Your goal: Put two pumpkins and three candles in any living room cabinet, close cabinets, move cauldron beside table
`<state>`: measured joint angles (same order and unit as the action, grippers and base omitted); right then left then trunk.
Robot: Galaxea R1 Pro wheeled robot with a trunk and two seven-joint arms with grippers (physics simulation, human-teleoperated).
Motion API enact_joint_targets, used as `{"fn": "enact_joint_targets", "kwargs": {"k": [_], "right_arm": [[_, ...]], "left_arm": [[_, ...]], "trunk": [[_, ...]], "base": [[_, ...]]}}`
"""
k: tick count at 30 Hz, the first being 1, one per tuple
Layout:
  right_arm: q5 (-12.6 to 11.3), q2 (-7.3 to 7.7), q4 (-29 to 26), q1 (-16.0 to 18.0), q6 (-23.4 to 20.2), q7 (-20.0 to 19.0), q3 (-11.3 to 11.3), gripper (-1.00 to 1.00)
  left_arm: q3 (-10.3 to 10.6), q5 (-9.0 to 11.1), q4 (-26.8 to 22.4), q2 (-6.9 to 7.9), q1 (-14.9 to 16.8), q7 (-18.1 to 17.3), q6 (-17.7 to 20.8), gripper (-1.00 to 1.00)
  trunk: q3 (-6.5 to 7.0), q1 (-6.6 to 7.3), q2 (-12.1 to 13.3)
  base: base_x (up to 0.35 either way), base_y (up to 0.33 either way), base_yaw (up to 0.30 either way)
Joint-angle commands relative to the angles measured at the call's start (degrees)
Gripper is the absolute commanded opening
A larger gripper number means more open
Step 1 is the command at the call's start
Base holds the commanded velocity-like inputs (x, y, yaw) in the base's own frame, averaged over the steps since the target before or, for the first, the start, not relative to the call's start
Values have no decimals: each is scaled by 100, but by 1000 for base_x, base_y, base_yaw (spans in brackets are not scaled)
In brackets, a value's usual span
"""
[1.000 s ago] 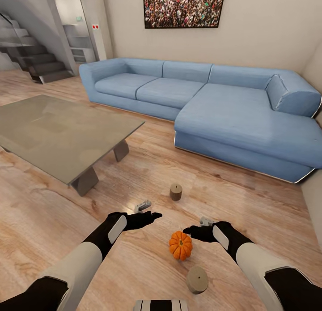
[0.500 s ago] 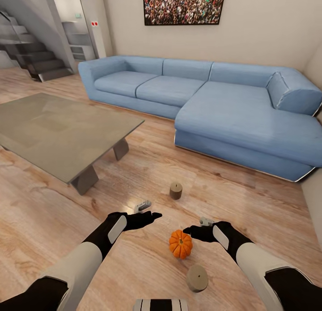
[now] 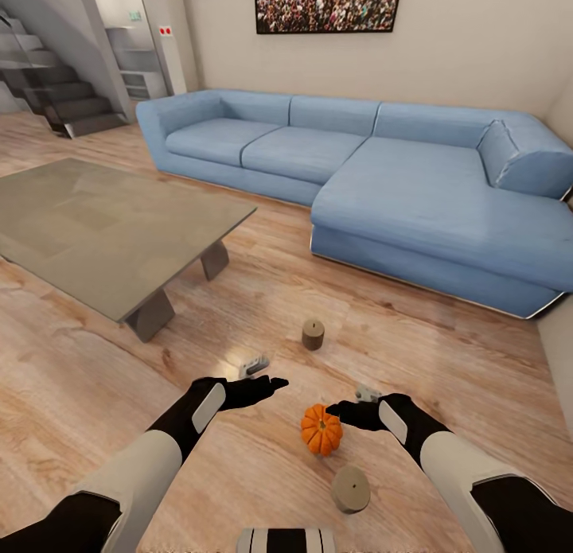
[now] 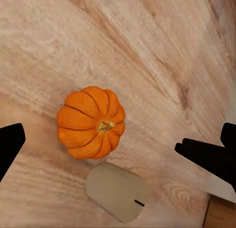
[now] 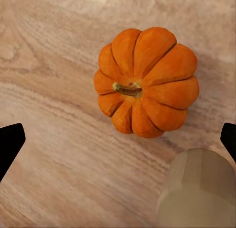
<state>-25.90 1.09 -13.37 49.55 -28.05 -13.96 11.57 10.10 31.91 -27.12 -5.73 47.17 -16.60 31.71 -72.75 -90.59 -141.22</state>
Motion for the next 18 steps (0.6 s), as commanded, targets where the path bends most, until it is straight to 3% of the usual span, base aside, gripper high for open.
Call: {"fn": "enact_joint_targets", "kwargs": {"k": [1, 8, 18], "right_arm": [[-23, 5, -7, 2, -18, -11, 38, 100], [-13, -3, 30, -4, 591, -12, 63, 100], [-13, 5, 42, -23, 1037, -19, 54, 100]], "left_arm": [[10, 17, -3, 2, 2, -2, 21, 100], [10, 17, -3, 2, 2, -2, 21, 100], [10, 17, 2, 0, 2, -2, 20, 100]], "trunk": [[-13, 1, -2], [-77, 1, -2], [-169, 1, -2]], "base": [[0, 0, 0], [0, 0, 0], [0, 0, 0]]}}
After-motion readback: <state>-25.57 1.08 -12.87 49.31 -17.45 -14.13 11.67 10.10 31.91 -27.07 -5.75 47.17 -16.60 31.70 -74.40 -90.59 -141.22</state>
